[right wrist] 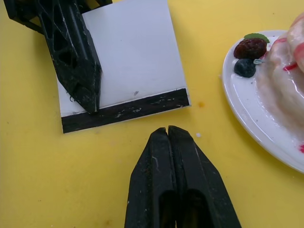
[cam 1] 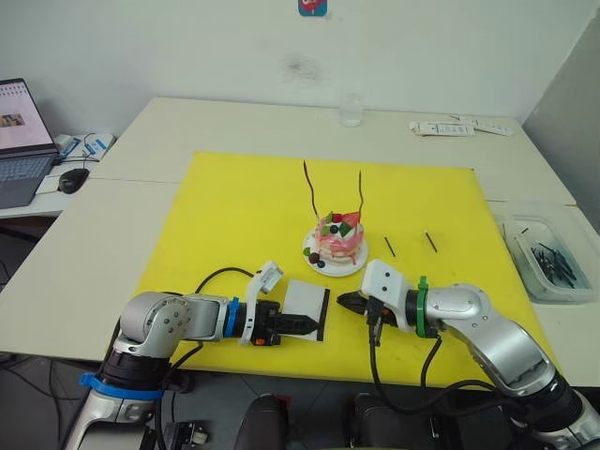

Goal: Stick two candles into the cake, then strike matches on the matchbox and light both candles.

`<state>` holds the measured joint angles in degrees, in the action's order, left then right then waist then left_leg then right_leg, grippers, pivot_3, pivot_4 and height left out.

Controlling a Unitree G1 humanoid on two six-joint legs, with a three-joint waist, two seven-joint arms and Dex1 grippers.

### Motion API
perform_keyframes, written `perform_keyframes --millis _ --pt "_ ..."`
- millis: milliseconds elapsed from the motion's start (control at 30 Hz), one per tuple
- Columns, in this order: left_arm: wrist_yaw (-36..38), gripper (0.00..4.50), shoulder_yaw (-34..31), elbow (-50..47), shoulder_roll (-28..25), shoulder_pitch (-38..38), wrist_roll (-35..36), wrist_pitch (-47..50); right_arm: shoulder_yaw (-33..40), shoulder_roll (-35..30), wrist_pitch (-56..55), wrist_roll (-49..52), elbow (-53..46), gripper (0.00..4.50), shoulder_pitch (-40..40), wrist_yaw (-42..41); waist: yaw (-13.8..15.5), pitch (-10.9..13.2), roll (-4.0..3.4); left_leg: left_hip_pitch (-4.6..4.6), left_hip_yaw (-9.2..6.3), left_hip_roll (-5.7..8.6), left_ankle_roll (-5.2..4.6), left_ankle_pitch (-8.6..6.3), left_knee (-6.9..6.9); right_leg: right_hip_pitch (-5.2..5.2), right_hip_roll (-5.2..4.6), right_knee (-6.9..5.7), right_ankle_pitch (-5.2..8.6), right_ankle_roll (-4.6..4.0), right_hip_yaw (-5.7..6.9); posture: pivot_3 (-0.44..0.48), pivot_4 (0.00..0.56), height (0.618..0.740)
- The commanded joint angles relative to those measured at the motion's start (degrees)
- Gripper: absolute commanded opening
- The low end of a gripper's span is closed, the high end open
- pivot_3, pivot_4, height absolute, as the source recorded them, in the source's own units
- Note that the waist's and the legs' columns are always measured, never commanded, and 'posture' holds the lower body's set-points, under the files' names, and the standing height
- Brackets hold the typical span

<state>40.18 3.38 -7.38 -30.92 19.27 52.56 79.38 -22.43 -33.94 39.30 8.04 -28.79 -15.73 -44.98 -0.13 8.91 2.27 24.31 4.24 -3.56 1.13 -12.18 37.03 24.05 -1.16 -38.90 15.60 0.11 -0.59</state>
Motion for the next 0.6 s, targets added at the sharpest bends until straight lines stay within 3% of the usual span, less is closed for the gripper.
perform_keyframes --millis 33,300,600 --pt "-2.6 0.58 1.0 2.3 -0.3 -1.2 -3.4 0.7 0.1 -0.3 -0.6 0.0 -2.1 0.0 0.1 0.1 0.0 0.0 0.0 0.0 -0.01 0.0 0.0 0.0 0.0 0.0 0.0 0.0 0.0 0.0 0.0 0.0 0.15 0.706" --pt "-2.6 2.65 0.8 2.6 -0.1 -0.9 -3.6 0.3 3.3 -1.9 0.2 0.9 -3.2 0.0 1.3 0.5 0.0 0.0 0.0 -0.06 -0.01 0.0 0.0 0.0 0.0 -0.01 0.0 0.0 -0.01 0.0 0.0 0.0 0.15 0.706" --pt "-2.9 2.65 0.4 4.5 0.8 -0.1 -3.8 0.3 4.7 -1.9 1.2 1.5 -4.0 0.0 2.3 0.7 0.0 0.0 -0.01 -0.45 -0.21 0.1 0.02 -0.01 -0.01 -0.06 -0.07 0.02 0.0 -0.02 0.1 0.0 0.15 0.706"
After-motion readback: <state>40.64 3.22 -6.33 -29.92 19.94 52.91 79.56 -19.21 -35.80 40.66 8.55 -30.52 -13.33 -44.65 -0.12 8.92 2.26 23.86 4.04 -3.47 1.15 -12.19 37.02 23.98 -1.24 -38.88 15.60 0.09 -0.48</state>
